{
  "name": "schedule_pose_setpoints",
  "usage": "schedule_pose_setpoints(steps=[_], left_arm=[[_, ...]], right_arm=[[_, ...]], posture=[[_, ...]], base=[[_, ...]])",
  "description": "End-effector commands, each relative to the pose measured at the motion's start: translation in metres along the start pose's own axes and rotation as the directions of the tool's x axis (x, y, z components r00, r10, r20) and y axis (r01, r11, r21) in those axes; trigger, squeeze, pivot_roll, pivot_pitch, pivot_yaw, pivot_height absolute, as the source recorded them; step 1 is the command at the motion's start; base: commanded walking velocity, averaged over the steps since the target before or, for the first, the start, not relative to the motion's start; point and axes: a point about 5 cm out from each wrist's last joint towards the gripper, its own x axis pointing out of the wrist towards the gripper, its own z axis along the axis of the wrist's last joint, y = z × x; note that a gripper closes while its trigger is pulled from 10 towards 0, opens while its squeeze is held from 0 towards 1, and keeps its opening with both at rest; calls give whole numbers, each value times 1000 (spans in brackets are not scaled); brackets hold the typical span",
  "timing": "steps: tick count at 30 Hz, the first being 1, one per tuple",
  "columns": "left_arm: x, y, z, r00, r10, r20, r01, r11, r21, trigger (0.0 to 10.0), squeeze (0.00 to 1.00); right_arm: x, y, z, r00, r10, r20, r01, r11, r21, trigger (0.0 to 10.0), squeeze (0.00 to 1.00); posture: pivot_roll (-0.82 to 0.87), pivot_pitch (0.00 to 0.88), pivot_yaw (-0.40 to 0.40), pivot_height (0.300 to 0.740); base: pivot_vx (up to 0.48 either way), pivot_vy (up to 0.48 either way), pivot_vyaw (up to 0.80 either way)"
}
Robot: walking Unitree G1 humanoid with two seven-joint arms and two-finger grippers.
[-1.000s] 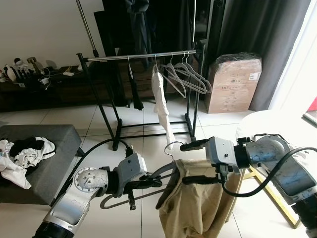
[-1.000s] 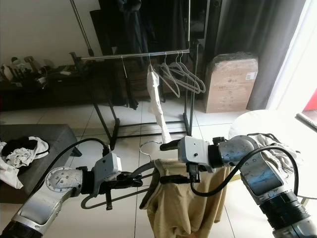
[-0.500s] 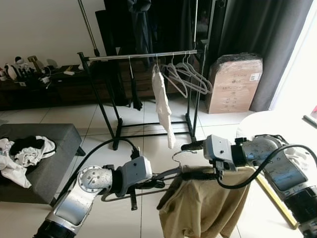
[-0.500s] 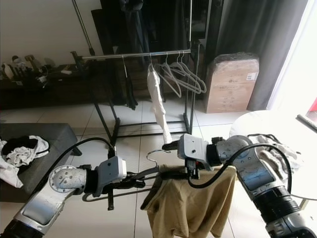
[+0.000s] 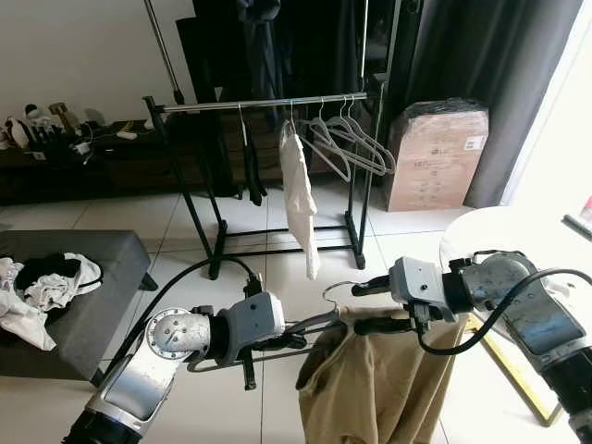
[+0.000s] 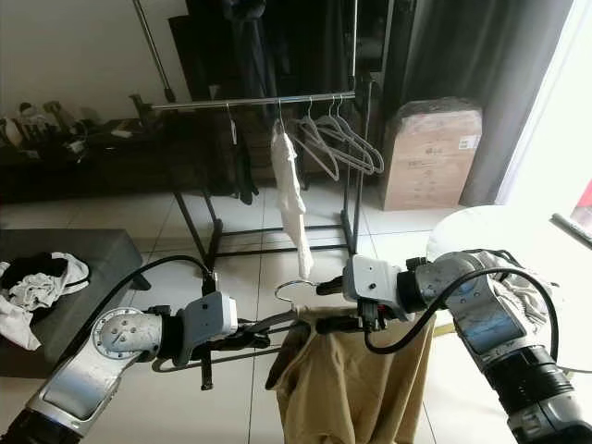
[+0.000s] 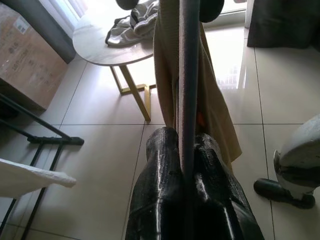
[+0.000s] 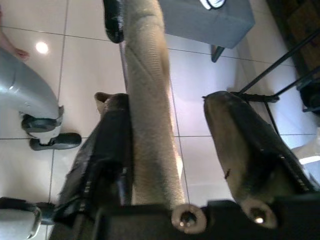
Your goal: Hang hanger
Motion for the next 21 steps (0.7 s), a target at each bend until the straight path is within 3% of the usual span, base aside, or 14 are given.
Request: schedule_pose_setpoints(steps=[1,21], left_arm=[[-2,7,14,999,10,40,-13,998,69,10000,0],[1,6,14,999,14,36,-17,996,91,10000,0]], right_arm=[[0,0,4,1000,28,-2,-28,1000,-12,0,0],[1,4,4,999,45,15,-45,999,11,0,0]], posture=[[-65,44,24,740],[-70,41,14,740]], base=[[0,0,0],[0,0,0]])
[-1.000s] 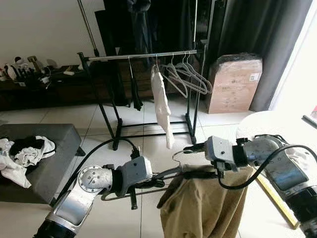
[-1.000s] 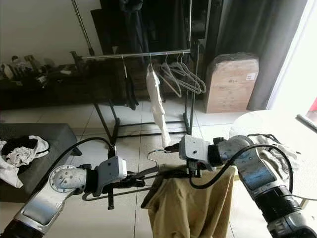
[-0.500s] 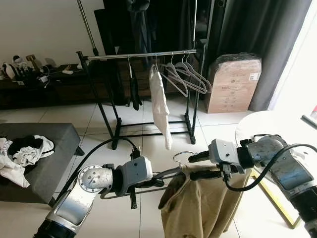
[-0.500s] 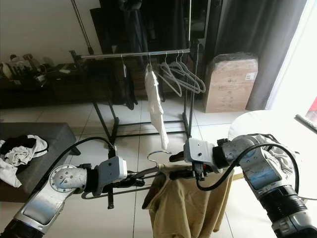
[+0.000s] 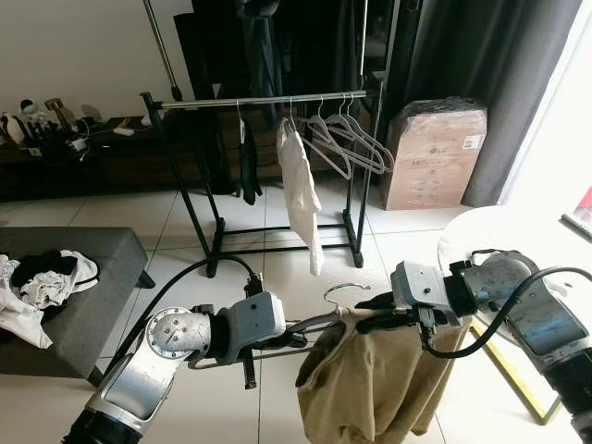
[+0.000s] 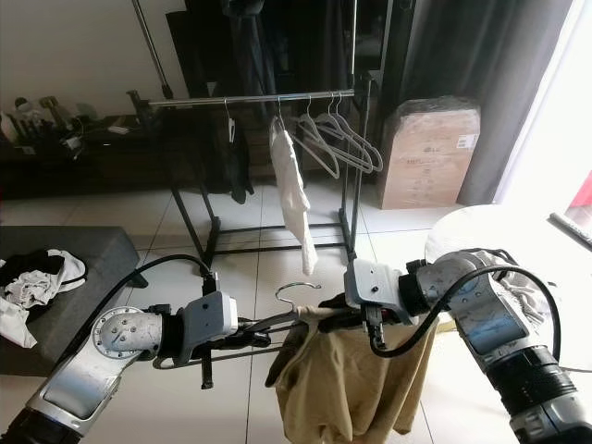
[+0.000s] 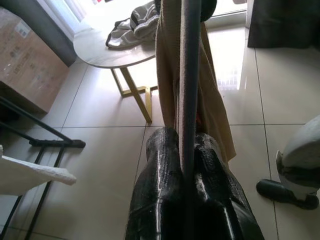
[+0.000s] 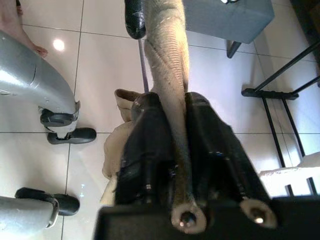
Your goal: Hang hanger
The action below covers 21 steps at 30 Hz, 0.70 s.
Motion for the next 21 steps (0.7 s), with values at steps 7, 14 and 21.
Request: schedule_pose_setpoints(steps=[7,14,21], left_arm=[[4,8,16,999,16,39,-19,995,94,10000,0],[6,10,18,999,27,47,-32,993,109,10000,0],[6,12,18,999,40,36,-44,990,137,10000,0]], right_arm=[[3,0,6,999,-8,32,8,1000,-6,0,0],[5,2,6,999,-11,44,11,1000,2,0,0],[5,4,4,999,-3,39,3,1000,7,0,0]], posture=[[-73,18,14,740],[-74,10,15,740],[-72,18,14,740]], base=[[0,0,0],[0,0,0],[0,0,0]])
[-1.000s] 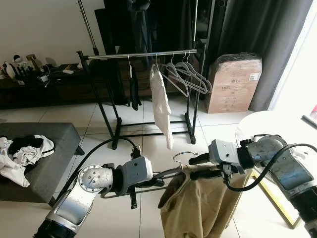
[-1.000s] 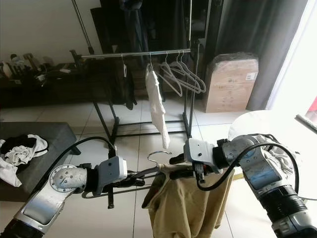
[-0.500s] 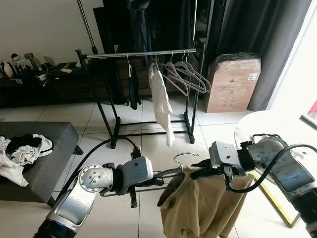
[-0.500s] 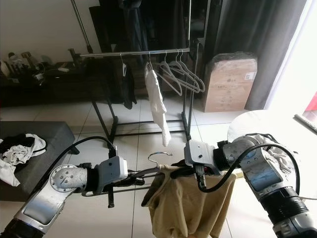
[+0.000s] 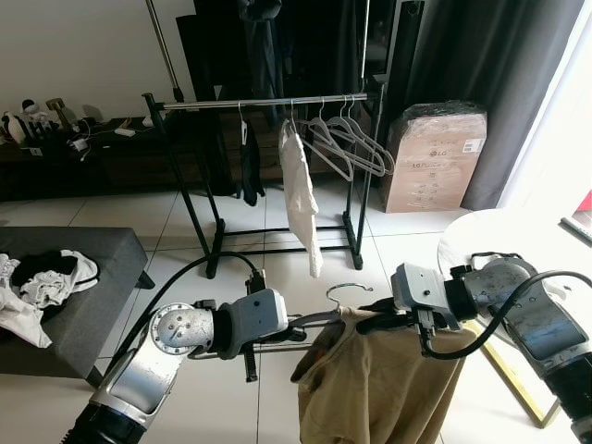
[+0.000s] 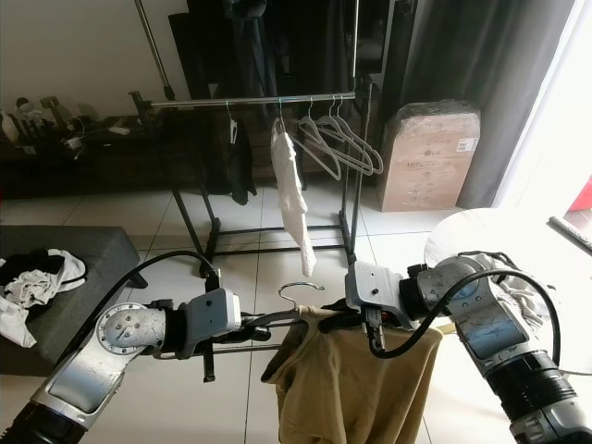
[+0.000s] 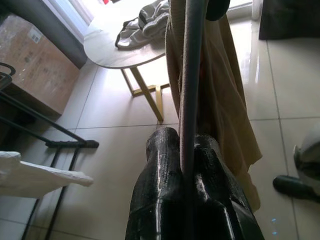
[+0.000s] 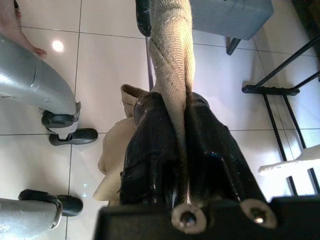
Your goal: Hang hanger
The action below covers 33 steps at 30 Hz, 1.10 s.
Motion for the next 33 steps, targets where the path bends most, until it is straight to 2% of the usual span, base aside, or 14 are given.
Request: schedule_pose_setpoints(steps=[1,2,3,4,15,18,22,24,27,33], left_arm=[[2,7,16,998,20,57,-24,998,65,10000,0],[3,7,16,998,19,59,-23,998,59,10000,0],[2,7,16,998,21,58,-24,998,60,10000,227],[2,8,16,998,23,64,-26,998,49,10000,1000],[-3,6,16,998,-23,62,21,999,39,10000,1000],[-7,3,14,996,-76,35,75,996,47,10000,1000],[-14,5,11,996,-92,6,92,995,49,10000,1000],[-24,12,8,998,-64,-24,65,997,49,10000,1000],[-33,18,6,999,-21,-36,22,999,37,10000,1000],[-49,28,8,995,98,6,-98,994,-40,10000,1000]], right_arm=[[4,2,8,999,8,39,-7,1000,-22,0,0],[4,2,8,999,7,41,-6,1000,-21,0,0],[4,2,8,999,7,41,-6,1000,-20,0,0],[5,2,7,999,5,40,-4,1000,-19,0,0],[6,5,0,1000,1,21,-1,1000,-1,0,0],[5,4,-6,1000,-12,-15,12,1000,0,0,0],[4,2,-14,997,-43,-62,43,999,-1,0,0],[2,0,-26,989,-97,-109,99,995,11,0,0],[1,-3,-34,976,-177,-128,183,983,36,0,0],[-4,-7,-51,929,-330,-169,348,933,90,0,0]], posture=[[-71,17,14,740],[-71,17,14,740],[-70,17,15,740],[-69,18,15,740],[-67,17,17,740],[-64,17,18,740],[-61,15,18,740],[-55,19,18,740],[-54,20,18,740],[-51,28,18,740]], base=[[0,0,0],[0,0,0],[0,0,0],[0,0,0],[0,0,0],[0,0,0],[0,0,0],[0,0,0],[0,0,0],[0,0,0]])
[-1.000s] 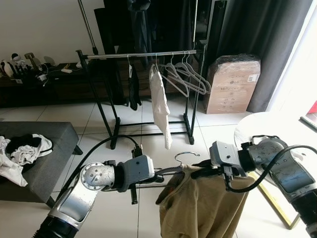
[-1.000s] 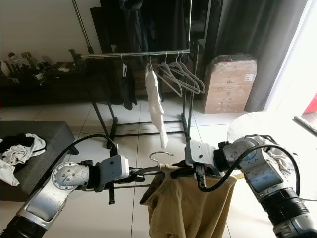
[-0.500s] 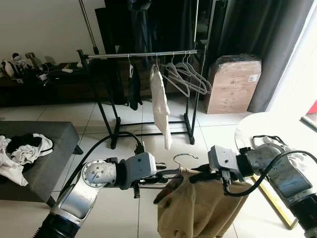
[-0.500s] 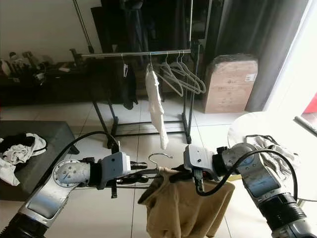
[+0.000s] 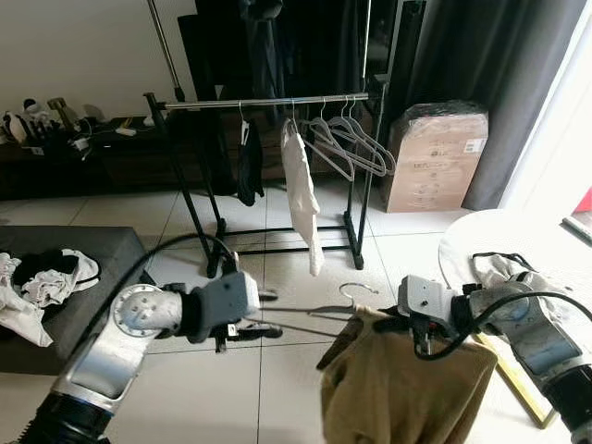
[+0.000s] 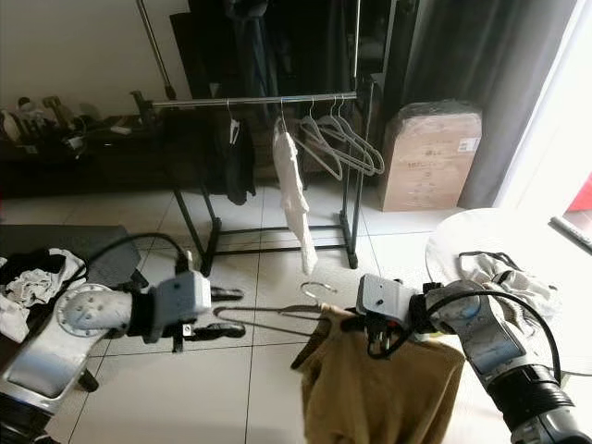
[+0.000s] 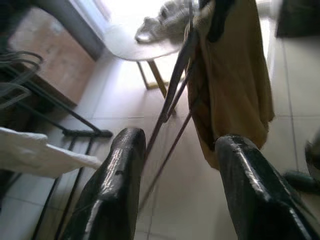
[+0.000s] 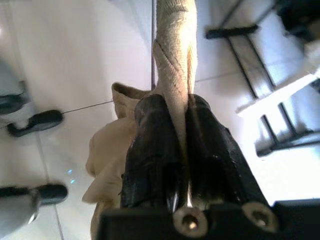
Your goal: Hang hanger
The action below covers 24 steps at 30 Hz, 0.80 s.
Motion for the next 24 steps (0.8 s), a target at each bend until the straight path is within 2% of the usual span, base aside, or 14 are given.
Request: schedule_pose_setpoints(steps=[1,5,7,8,9,11,12,13,14,15,16,19,22,24], left_arm=[[-8,5,3,999,45,20,-45,999,-21,10000,1000],[-18,11,2,976,194,99,-179,973,-149,10000,1000],[-24,18,0,921,357,159,-305,911,-278,10000,1000],[-24,18,0,921,357,159,-305,911,-278,10000,1000],[-25,19,-3,868,459,187,-374,854,-361,10000,1000],[-24,18,-7,821,533,204,-398,792,-463,10000,1000],[-23,16,-11,776,598,201,-423,729,-538,10000,1000],[-24,16,-13,753,631,187,-441,694,-569,10000,961],[-23,13,-17,741,646,183,-423,661,-619,10000,0],[-22,7,-23,728,664,171,-393,609,-689,10000,0],[-22,7,-23,728,664,171,-393,609,-689,10000,0],[-23,-2,-39,716,687,121,-388,536,-750,10000,0],[-23,-6,-48,721,688,77,-412,516,-751,10000,0],[-21,-8,-51,708,704,66,-397,473,-787,10000,0]], right_arm=[[-4,-7,-1,997,-82,16,82,997,12,0,0],[-8,-12,-6,974,-223,42,218,970,103,0,0],[-10,-14,-1,954,-291,78,279,950,138,0,0],[-10,-14,-1,954,-291,78,279,950,138,0,0],[-11,-15,5,933,-344,105,323,930,175,0,0],[-11,-14,9,925,-360,120,336,924,181,0,0],[-10,-13,13,916,-379,133,351,916,193,0,0],[-9,-11,15,912,-385,143,353,913,203,0,0],[-9,-8,17,910,-384,155,350,914,204,0,0],[-8,-4,23,905,-386,180,348,913,212,0,0],[-8,-4,23,905,-386,180,348,913,212,0,0],[-7,5,39,890,-385,245,335,916,222,0,0],[-11,9,50,874,-384,298,326,918,224,0,0],[-19,17,64,855,-356,376,283,929,237,0,0]], posture=[[-51,28,18,740],[-46,35,19,740],[-45,42,18,740],[-45,42,18,740],[-47,45,16,740],[-47,46,15,740],[-48,54,13,740],[-48,54,13,740],[-45,56,14,740],[-49,56,14,740],[-49,56,14,740],[-52,61,14,740],[-53,63,16,740],[-61,67,18,740]], base=[[0,0,0],[0,0,0],[0,0,0],[0,0,0],[0,0,0],[0,0,0],[0,0,0],[0,0,0],[0,0,0],[0,0,0],[0,0,0],[0,0,0],[0,0,0],[0,0,0]])
